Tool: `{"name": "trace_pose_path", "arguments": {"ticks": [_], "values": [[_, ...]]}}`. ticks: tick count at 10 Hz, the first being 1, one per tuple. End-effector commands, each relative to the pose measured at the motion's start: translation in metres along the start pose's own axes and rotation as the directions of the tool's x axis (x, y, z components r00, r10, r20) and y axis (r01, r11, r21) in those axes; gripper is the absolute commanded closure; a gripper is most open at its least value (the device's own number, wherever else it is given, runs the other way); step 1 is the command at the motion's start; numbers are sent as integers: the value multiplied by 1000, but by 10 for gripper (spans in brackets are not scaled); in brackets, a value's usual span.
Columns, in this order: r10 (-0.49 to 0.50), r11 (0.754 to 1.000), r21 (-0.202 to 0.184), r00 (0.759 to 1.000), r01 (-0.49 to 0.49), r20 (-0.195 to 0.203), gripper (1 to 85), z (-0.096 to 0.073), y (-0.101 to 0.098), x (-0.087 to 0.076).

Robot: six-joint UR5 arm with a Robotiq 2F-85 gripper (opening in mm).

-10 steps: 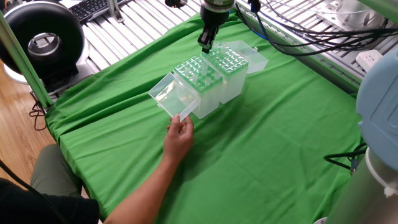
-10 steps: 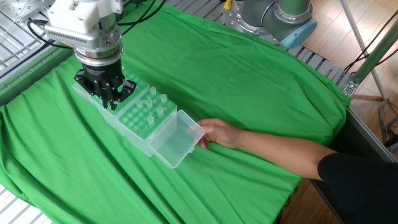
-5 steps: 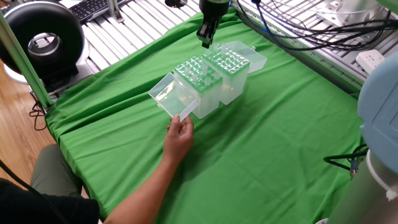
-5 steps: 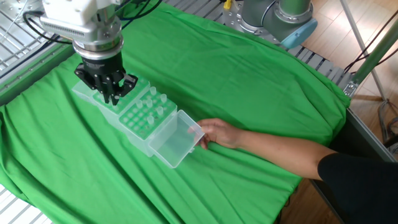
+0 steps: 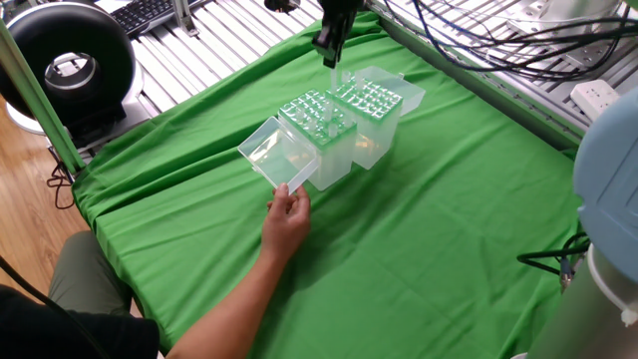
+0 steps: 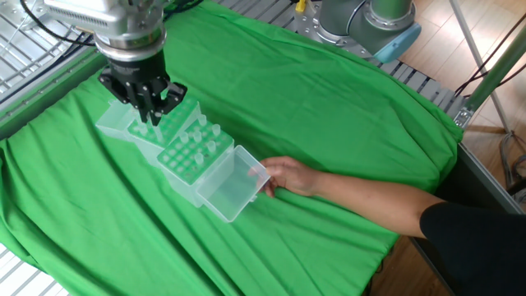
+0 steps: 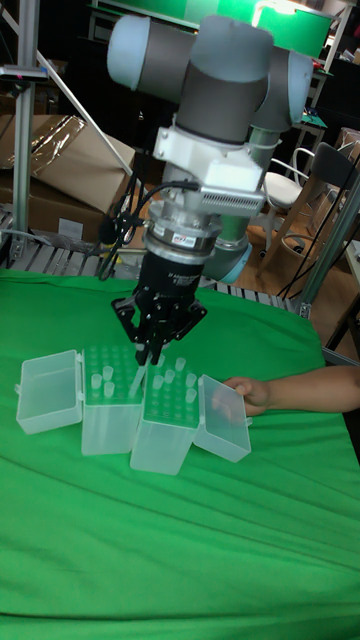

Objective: Insert a large pipette tip into the holder for large pipette tips

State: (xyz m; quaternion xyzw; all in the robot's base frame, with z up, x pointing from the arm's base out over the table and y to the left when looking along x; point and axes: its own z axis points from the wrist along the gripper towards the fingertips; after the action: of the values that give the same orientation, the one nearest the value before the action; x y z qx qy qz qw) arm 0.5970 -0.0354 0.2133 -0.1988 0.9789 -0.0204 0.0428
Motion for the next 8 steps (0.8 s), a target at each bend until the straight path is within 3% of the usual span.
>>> {"name": "trace_pose_path", "arguments": {"ticks": [1,5,8], "values": [[5,1000,-4,1000,-5,-14,727,-29,7,-7],[17,1000,-10,999,-18,-38,730,-53,12,-15],[30,999,-11,999,-30,-37,730,-62,19,-20]]}}
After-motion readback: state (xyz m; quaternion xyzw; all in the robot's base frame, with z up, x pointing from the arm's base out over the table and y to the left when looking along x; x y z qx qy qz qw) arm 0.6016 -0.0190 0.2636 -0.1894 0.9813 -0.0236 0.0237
